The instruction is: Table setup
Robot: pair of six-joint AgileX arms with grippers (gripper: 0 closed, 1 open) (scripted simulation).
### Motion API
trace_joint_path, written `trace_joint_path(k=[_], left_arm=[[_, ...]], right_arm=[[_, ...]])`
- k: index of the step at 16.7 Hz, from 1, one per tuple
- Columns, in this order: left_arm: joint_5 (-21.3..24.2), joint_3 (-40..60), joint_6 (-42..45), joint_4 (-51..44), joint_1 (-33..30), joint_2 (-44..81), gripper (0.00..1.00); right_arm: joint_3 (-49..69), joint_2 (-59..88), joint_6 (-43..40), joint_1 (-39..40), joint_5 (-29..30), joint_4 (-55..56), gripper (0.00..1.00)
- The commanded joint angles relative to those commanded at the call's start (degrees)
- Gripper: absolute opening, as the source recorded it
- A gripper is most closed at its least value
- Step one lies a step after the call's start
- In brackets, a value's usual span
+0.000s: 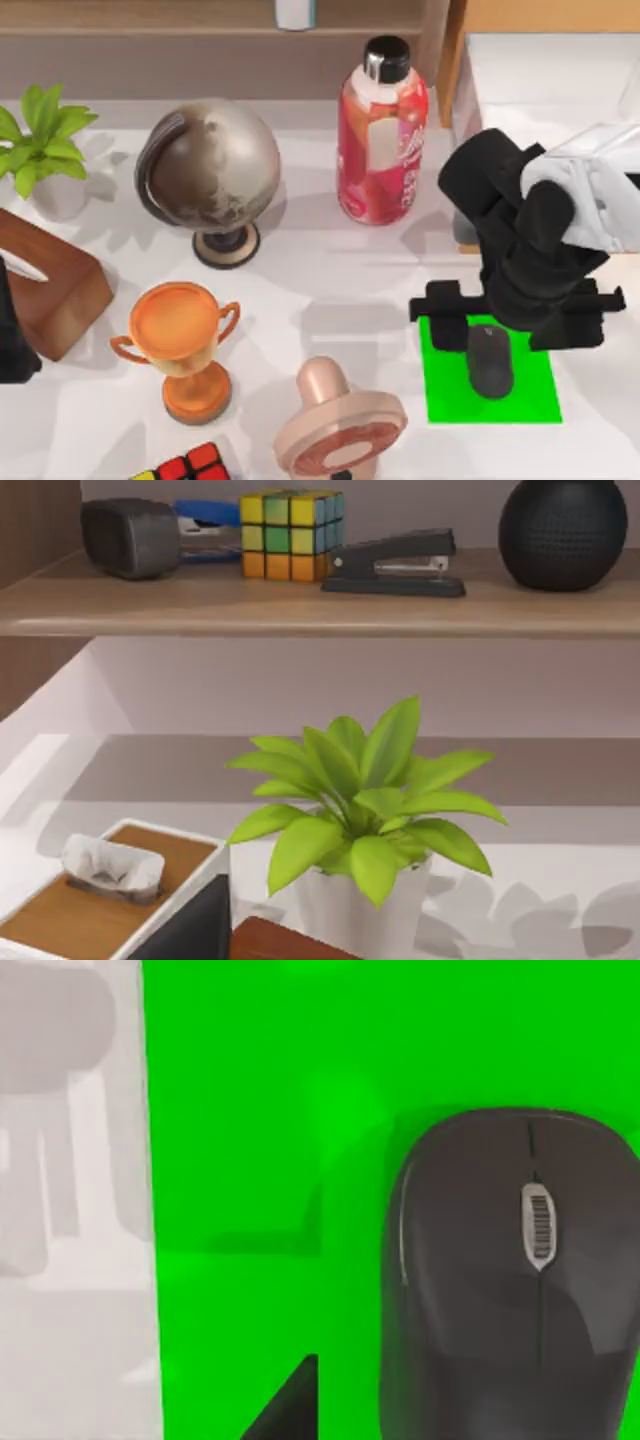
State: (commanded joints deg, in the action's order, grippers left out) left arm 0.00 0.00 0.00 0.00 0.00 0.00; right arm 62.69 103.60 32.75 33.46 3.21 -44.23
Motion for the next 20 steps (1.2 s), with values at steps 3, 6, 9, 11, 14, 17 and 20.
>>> trace_joint_path(k=[3, 6, 9, 11, 14, 17, 20], left_arm=[[0.0, 0.0, 0.0, 0.0, 0.0, 0.0, 1.0], [0.0, 0.0, 0.0, 0.0, 0.0, 0.0, 1.0], [0.0, 0.0, 0.0, 0.0, 0.0, 0.0, 1.0], [0.0, 0.0, 0.0, 0.0, 0.0, 0.0, 1.0], [0.0, 0.0, 0.0, 0.0, 0.0, 0.0, 1.0], [0.0, 0.0, 0.0, 0.0, 0.0, 0.0, 1.0], [0.0, 0.0, 0.0, 0.0, 0.0, 0.0, 1.0]], right_arm=[[0.0, 0.0, 0.0, 0.0, 0.0, 0.0, 1.0], [0.0, 0.0, 0.0, 0.0, 0.0, 0.0, 1.0], [0.0, 0.0, 0.0, 0.0, 0.0, 0.0, 1.0], [-0.1, -0.2, -0.4, 0.1, 0.0, 0.5, 1.0], [-1.5, -1.4, -4.5, 0.9, 0.1, 5.5, 1.0], [-4.6, -2.7, -12.7, 2.3, 0.2, 15.6, 1.0], [-9.0, -3.9, -24.1, 3.9, 0.7, 29.4, 1.0]])
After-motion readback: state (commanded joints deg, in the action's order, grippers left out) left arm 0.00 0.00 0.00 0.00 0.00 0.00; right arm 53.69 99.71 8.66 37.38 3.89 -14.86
